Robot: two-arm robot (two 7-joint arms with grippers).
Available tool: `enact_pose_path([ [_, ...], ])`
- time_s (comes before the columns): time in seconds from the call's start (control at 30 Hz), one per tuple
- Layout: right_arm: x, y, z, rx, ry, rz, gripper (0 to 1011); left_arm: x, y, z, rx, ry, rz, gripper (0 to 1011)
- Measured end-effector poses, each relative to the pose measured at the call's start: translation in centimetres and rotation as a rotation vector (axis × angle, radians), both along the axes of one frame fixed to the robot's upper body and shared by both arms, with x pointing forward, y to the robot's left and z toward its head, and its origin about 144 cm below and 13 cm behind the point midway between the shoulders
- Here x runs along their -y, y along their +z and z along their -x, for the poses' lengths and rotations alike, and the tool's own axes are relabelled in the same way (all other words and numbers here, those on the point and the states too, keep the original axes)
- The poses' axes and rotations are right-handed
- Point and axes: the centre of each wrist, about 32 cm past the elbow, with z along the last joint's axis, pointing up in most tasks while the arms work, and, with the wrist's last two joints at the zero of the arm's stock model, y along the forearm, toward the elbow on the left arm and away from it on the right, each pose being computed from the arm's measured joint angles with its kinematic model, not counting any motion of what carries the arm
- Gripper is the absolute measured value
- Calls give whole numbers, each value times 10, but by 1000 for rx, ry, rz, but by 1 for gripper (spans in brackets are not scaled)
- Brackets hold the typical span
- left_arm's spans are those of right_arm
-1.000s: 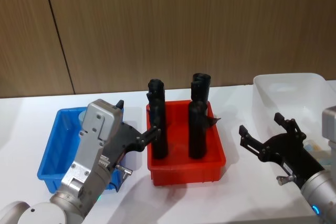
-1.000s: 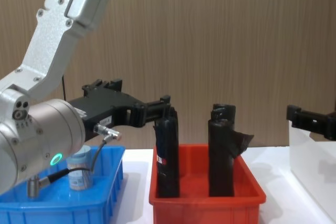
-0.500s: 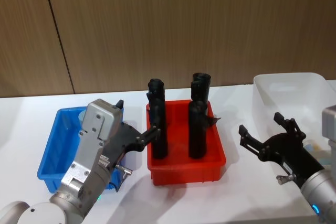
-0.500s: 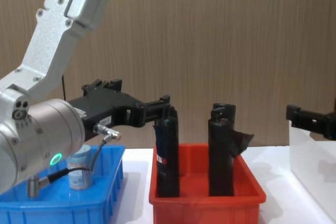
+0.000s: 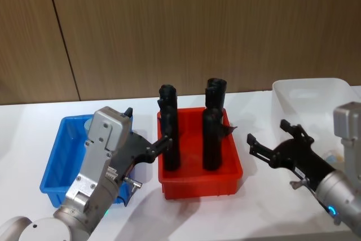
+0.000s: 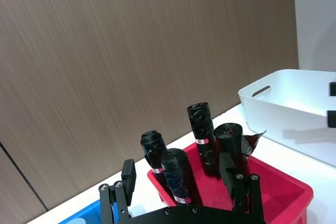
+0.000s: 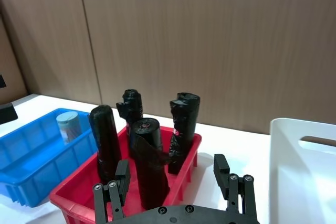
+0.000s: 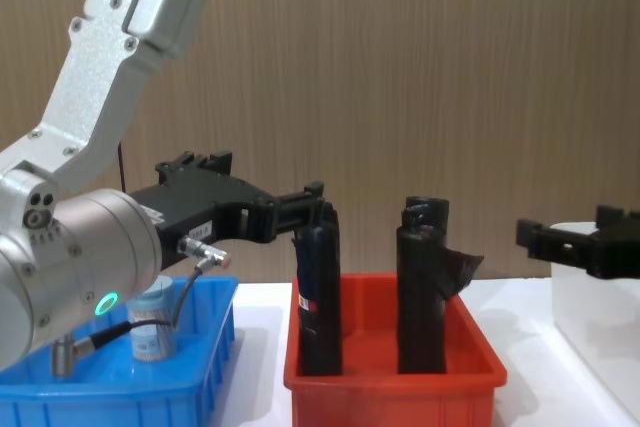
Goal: Pick the cotton swabs from the blue box and place them into the white box.
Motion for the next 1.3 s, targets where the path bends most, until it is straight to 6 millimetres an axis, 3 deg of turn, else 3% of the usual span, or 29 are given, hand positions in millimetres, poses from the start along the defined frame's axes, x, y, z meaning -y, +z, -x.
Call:
enact_pose_path([
  [0.7, 14, -8, -82, -48, 180, 3, 1001, 0, 0, 0, 0, 0, 0, 1004],
  [1.3, 15, -9, -118, -74, 279, -2, 1001, 0, 0, 0, 0, 0, 0, 1004],
])
